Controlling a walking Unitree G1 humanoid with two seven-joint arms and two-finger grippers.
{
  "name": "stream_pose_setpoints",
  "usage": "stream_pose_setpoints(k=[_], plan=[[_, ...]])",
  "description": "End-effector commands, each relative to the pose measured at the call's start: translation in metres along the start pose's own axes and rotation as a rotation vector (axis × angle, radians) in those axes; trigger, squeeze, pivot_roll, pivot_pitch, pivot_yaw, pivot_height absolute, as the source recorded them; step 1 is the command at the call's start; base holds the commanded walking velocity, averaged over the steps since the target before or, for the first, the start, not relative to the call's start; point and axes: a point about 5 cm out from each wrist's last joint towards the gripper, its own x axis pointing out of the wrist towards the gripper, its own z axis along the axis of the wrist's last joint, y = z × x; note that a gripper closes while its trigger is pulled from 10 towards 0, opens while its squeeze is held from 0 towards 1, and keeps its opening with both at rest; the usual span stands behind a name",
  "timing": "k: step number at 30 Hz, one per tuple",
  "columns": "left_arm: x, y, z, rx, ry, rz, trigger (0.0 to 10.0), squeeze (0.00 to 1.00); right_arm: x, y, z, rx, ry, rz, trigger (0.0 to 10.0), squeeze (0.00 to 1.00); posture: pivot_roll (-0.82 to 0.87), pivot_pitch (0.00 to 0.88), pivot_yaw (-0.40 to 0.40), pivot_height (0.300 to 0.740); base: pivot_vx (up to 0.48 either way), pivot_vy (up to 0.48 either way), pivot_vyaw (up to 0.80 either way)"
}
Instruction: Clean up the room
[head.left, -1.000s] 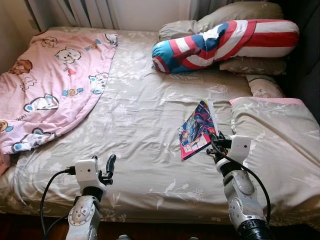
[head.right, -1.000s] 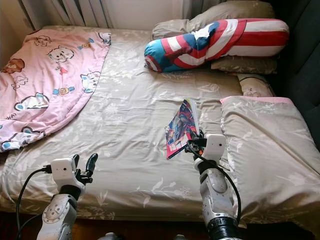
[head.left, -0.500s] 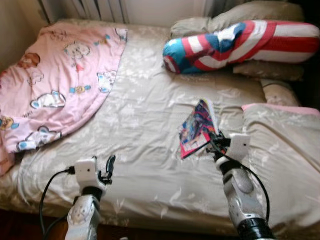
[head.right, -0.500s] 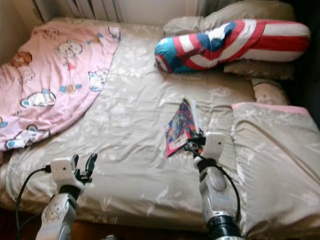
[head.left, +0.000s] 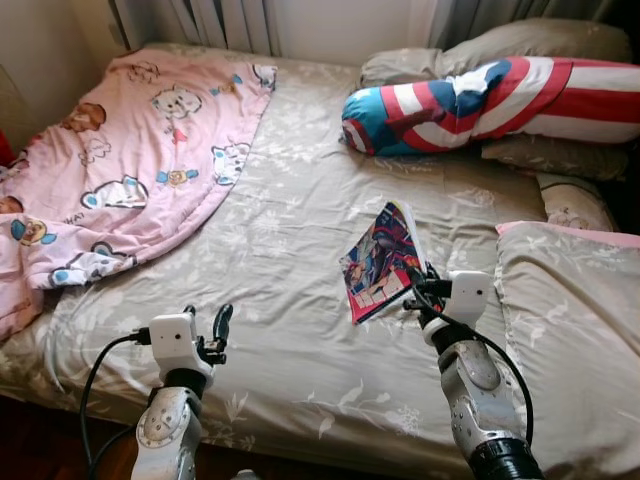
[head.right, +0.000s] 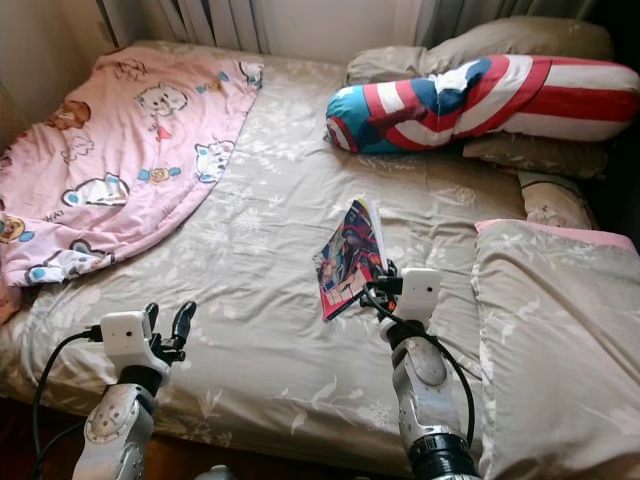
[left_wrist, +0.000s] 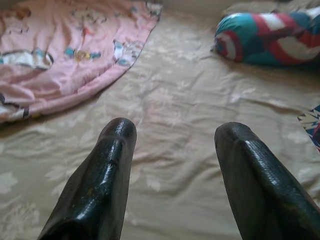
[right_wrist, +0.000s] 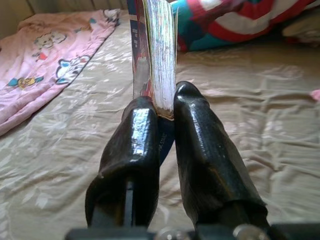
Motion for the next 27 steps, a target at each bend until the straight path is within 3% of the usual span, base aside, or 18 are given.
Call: stream_pose_setpoints(k=[1,14,27], plan=[[-0.0012,-0.0024,0.0011,-0.005,0.001,-0.010,10.0,0.00,0.0000,-0.0030,0.0072,-0.004,-0.043,-0.009,10.0,0.00,0.04,0.136,-0.048,0.712,0.000,0.000,0.00],[0.0008,-0.0023,0.0091,-0.009,-0.025,-0.009,10.0,0.00,0.0015,-0.0112,0.0037,-0.028,-0.004,-0.106,10.0,0.00,0.05,0.171,-0.048,0.702,0.000,0.000,0.00],[-0.0004,0.0006,0.0102,0.000,-0.020,0.000,10.0,0.00,0.0014,-0.0100,0.0052,-0.021,-0.031,-0.115,10.0,0.00,0.05,0.178,-0.045,0.682,0.000,0.000,0.00]])
